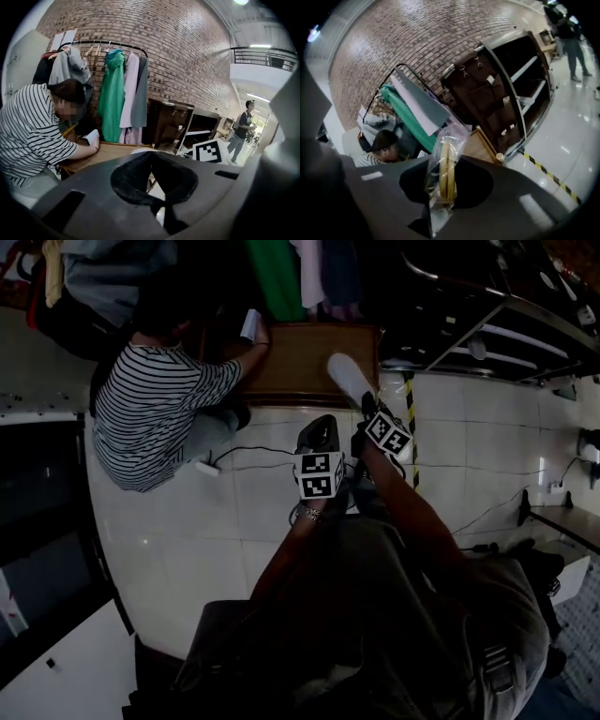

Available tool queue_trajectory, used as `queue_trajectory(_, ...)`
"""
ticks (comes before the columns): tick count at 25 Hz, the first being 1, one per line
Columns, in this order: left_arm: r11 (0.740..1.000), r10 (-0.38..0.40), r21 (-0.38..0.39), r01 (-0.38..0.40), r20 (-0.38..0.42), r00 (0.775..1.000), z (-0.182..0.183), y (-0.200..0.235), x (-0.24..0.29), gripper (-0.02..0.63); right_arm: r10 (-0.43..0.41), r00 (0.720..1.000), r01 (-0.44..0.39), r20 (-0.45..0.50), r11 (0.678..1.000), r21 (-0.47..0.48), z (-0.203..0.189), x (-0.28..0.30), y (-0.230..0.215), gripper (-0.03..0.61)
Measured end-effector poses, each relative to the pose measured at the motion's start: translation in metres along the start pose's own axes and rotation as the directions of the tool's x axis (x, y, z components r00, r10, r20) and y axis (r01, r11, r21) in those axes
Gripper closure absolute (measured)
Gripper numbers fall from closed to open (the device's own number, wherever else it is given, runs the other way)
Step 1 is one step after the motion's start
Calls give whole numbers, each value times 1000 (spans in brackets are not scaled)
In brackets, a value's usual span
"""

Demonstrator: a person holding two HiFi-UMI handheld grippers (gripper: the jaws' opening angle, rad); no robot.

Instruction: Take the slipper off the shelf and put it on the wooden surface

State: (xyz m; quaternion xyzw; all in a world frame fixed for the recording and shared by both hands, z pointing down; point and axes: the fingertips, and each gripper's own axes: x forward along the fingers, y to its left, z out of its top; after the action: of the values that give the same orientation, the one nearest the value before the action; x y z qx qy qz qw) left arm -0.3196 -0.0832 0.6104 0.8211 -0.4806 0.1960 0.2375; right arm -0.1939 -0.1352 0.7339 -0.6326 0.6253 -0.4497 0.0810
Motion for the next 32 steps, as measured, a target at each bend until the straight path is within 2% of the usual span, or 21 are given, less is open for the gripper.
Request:
queue_trajectory(3,998,50,-38,-51,-11,999,-10,25,-10,611,-30,998,24,60,996,88,8,45,-1,520)
queue_trajectory(5,995,78,-66,-80,-32,996,-22,39,-13,611,-23,995,12,94,994,107,15,75,4,520)
queue_trajectory(7,990,99,-99,-104,-54,994,-35,52,-13,611,-9,997,2,83,996,90,13,108,10,517)
queue_trajectory(8,988,103,-112,-110,-65,992,-41,57,-10,611,-8,999,5,47,998,57,7,125,12,506)
queue_trajectory(9,986,104,-120,-112,-75,992,-46,60,-7,611,-23,1000,23,-11,1000,6,-3,140,11,453)
queue_trajectory(11,987,93,-122,-103,-86,992,-52,60,-3,611,-125,980,102,-156,984,-147,-27,156,-1,166)
queue_trajectory(12,988,82,-120,-92,-85,993,-52,58,-1,611,-194,958,142,-210,960,-241,-38,156,-9,153)
queue_trajectory(14,990,62,-120,-71,-80,995,-49,53,4,611,-298,924,176,-241,889,-423,-47,149,-21,150)
queue_trajectory(16,991,51,-121,-60,-76,996,-45,50,10,611,-348,911,172,-221,808,-563,-44,137,-27,155)
queue_trajectory(17,991,48,-120,-56,-70,996,-40,49,13,611,-353,912,163,-210,780,-604,-40,128,-27,163)
queue_trajectory(18,992,45,-118,-52,-60,997,-34,48,16,611,-337,921,148,-197,768,-623,-33,117,-23,190)
queue_trajectory(19,992,41,-114,-46,-48,998,-27,46,19,611,-299,937,124,-180,768,-629,-22,105,-14,273)
queue_trajectory(20,994,35,-106,-39,-36,999,-19,45,23,611,-244,956,90,-164,774,-627,-10,92,0,381)
queue_trajectory(21,995,28,-95,-30,-24,999,-9,43,26,611,-186,971,52,-150,778,-626,3,77,15,431)
queue_trajectory(24,998,4,-63,-4,-1,1000,21,35,40,611,-65,989,-31,-135,793,-608,36,28,58,453)
queue_trajectory(27,999,-20,-46,21,22,1000,58,23,55,611,-15,983,-90,-182,826,-557,52,-7,84,466)
queue_trajectory(29,999,-47,-22,48,45,998,83,4,62,611,21,979,-128,-205,844,-521,62,-26,95,520)
queue_trajectory(32,994,-103,36,101,66,992,108,-35,72,611,34,985,-121,-171,838,-532,86,-46,99,533)
